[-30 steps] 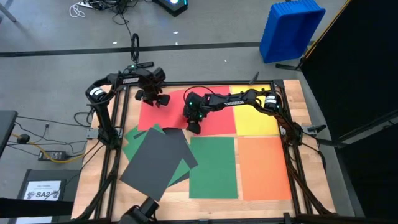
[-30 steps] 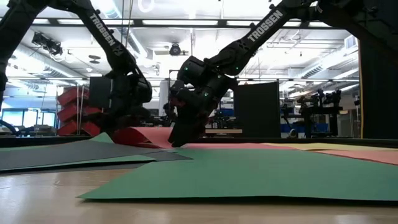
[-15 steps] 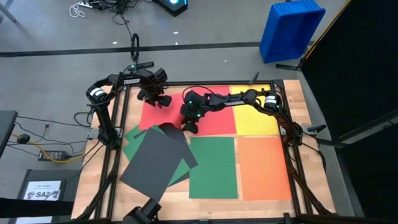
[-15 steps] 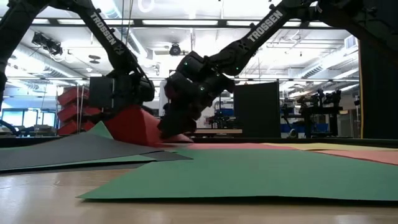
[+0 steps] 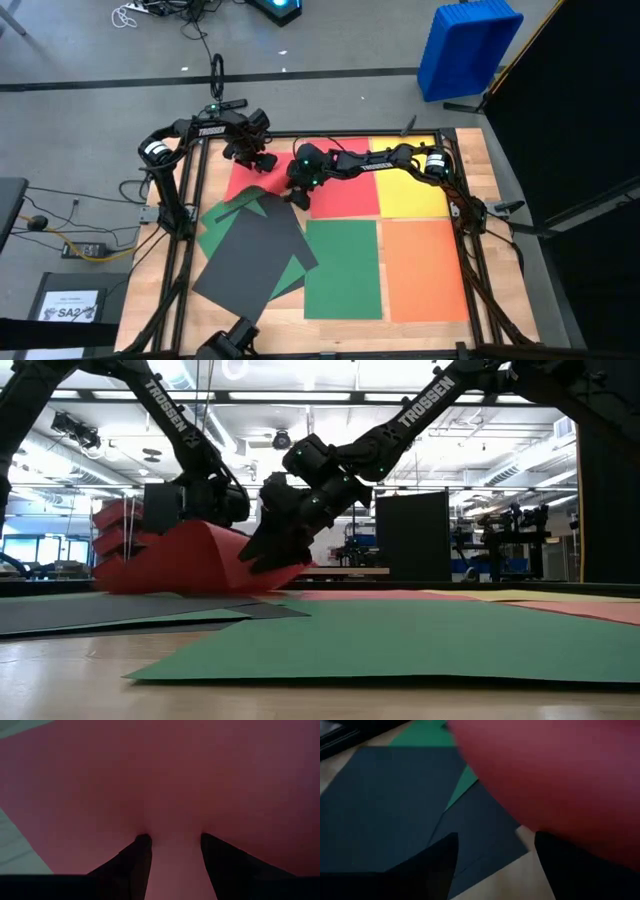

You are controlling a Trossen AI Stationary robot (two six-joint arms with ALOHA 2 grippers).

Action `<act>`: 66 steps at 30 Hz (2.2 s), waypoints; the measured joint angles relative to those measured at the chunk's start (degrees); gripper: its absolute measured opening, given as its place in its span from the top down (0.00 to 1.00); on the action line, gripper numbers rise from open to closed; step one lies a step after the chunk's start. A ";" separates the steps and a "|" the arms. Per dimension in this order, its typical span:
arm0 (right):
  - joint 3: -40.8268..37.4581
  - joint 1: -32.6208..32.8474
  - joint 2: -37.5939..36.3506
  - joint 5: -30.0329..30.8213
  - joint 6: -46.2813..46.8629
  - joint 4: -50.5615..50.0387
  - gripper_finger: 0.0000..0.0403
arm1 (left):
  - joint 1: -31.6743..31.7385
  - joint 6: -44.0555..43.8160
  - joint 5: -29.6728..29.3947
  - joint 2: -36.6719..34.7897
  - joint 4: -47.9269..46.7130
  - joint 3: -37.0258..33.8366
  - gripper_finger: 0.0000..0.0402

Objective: Organize paper
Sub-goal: Stack the pink colored paper on top of the pink colored papers

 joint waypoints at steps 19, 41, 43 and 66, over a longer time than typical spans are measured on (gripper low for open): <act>0.00 -3.44 0.00 9.63 1.09 2.23 0.36 | 0.50 2.77 -0.37 0.00 1.00 -0.04 0.61; 0.00 -8.70 -0.28 -7.75 18.37 9.44 0.34 | 0.55 4.99 -0.39 0.04 0.88 -0.04 0.61; 0.00 -9.45 -0.28 -9.18 19.59 9.62 0.35 | 0.55 5.34 -0.38 0.04 0.85 -0.04 0.61; 0.00 -10.58 -0.28 -13.59 23.29 10.59 0.73 | 0.61 6.97 0.34 0.04 0.81 -0.07 0.61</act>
